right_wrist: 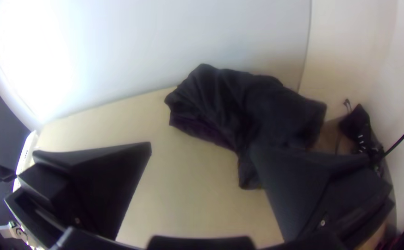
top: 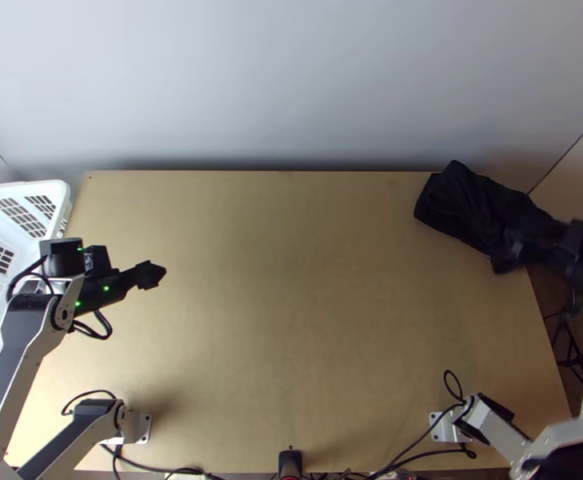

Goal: Fold the t-shirt

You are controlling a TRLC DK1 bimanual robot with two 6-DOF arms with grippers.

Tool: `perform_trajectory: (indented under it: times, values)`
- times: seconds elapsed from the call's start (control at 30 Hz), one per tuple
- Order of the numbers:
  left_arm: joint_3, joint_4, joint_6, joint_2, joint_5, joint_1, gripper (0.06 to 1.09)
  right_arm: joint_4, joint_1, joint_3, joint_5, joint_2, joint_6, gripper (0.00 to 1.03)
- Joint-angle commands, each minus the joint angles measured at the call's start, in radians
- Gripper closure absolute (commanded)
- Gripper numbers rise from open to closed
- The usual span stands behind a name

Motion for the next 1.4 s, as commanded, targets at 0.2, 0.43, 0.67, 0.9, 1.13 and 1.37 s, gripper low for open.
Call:
perform_trajectory:
  times: [0.2, 0.43, 0.67, 0.9, 1.13, 1.37]
  values:
    - [-0.028, -0.039, 0.106, -0.073, 0.006, 0.148, 0.10, -0.226, -0.002, -0.172, -0.007, -0.416, -0.089, 0.03]
    - [-0.100, 0.016, 0.141, -0.099, 0.016, 0.202, 0.10, -0.033, 0.149, -0.207, -0.005, -0.441, 0.145, 0.04]
    - [-0.231, 0.300, 0.135, -0.117, 0.033, 0.200, 0.10, 0.234, 0.248, -0.258, 0.010, -0.431, 0.342, 0.04]
    - [-0.344, 0.567, 0.111, -0.217, 0.033, 0.173, 0.10, 0.460, 0.391, -0.405, 0.093, -0.583, 0.409, 0.04]
    - [-0.456, 0.752, 0.074, -0.371, 0.029, 0.162, 0.10, 0.610, 0.569, -0.572, 0.253, -0.758, 0.382, 0.04]
    - [-0.651, 0.952, 0.086, -0.596, -0.049, 0.104, 0.10, 0.674, 0.584, -0.718, 0.260, -0.919, 0.280, 0.04]
